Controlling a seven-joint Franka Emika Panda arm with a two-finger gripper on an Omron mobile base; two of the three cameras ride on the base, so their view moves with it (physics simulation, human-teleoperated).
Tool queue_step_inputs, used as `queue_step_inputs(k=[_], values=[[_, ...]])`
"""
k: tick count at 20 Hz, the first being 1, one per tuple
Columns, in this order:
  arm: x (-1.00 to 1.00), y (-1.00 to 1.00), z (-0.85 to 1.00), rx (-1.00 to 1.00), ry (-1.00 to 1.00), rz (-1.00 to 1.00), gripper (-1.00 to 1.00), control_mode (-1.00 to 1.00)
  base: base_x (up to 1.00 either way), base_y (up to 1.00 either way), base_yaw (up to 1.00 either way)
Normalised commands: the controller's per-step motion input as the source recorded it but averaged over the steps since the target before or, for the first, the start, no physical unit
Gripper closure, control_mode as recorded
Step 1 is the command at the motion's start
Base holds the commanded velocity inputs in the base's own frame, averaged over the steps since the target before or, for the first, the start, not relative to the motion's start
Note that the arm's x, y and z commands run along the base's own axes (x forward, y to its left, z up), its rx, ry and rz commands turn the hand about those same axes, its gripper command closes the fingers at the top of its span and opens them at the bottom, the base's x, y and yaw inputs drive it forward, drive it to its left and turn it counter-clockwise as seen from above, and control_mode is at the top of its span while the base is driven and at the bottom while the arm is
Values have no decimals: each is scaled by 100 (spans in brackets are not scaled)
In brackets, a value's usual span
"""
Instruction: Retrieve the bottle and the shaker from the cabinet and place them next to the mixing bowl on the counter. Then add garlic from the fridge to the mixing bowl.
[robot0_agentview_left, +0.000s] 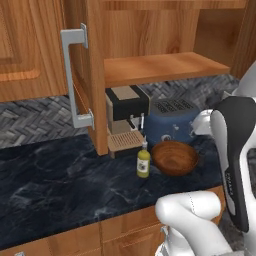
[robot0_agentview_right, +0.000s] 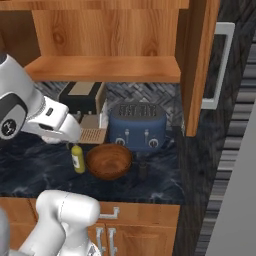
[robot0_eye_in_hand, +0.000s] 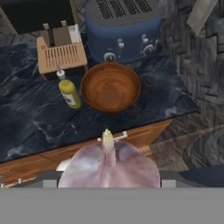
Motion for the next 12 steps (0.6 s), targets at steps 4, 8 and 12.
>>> queue_step_inputs(k=[4,8,12], values=[[35,-8,0,0,9,7,100,-100,0,0,0],[54,-11,2,0,16,5,100,-100,0,0,0],[53,-3,0,0,18,2,100,-100,0,0,0]])
